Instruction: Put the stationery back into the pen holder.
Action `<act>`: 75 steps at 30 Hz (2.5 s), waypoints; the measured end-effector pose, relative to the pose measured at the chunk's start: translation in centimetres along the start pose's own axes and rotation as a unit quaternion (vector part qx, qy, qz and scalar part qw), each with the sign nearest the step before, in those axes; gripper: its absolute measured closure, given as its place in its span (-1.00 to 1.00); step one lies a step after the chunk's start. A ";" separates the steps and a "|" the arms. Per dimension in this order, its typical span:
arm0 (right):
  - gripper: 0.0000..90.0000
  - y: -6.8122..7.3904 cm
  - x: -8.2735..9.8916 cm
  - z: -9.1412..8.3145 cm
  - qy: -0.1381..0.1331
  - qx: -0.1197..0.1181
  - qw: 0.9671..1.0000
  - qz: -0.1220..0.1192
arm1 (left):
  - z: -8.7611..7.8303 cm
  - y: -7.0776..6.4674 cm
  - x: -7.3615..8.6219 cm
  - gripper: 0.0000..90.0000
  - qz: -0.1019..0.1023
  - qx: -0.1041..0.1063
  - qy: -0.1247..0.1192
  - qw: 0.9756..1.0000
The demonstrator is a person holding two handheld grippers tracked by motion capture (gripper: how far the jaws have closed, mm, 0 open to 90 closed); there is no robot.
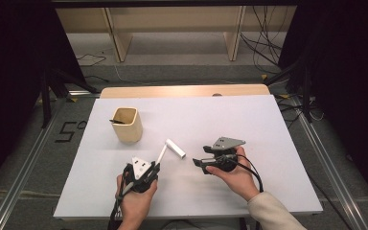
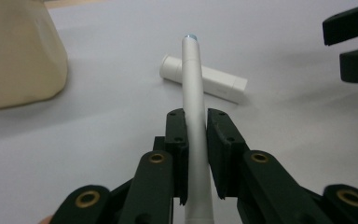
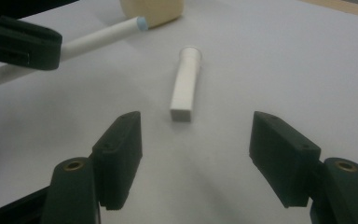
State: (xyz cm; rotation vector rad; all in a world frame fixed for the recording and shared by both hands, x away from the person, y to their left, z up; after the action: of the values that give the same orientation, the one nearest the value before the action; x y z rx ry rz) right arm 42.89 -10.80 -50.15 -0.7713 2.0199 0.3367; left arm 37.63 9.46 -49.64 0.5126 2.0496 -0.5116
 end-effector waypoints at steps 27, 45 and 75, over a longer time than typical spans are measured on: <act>-0.17 0.3 -2.3 1.2 -0.024 -0.055 0.995 0.078 | 1.0 -0.6 -2.9 0.75 0.034 0.078 0.002 0.996; -0.12 2.5 -4.3 4.0 -0.009 -0.126 0.983 0.136 | 1.2 -1.2 -2.3 0.75 0.044 0.093 0.001 0.995; 0.76 3.3 -7.1 1.5 -0.070 -0.178 0.967 0.168 | 1.9 -2.2 -2.3 0.74 0.072 0.101 -0.003 0.992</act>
State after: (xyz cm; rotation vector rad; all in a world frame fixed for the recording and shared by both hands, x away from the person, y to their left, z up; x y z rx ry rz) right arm 44.50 -4.78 -45.17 -0.5937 1.9763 0.9438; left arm 38.80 6.27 -48.24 0.7716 1.9474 -0.6360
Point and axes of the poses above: each handheld gripper's, and its own axes: z roughly forward along the jaws, x roughly out of its underside, y roughly to its left, the point moved 7 cm from there along z, roughly forward along the jaws, and after that the axes turned 14 degrees about x, right-handed, at the moved point
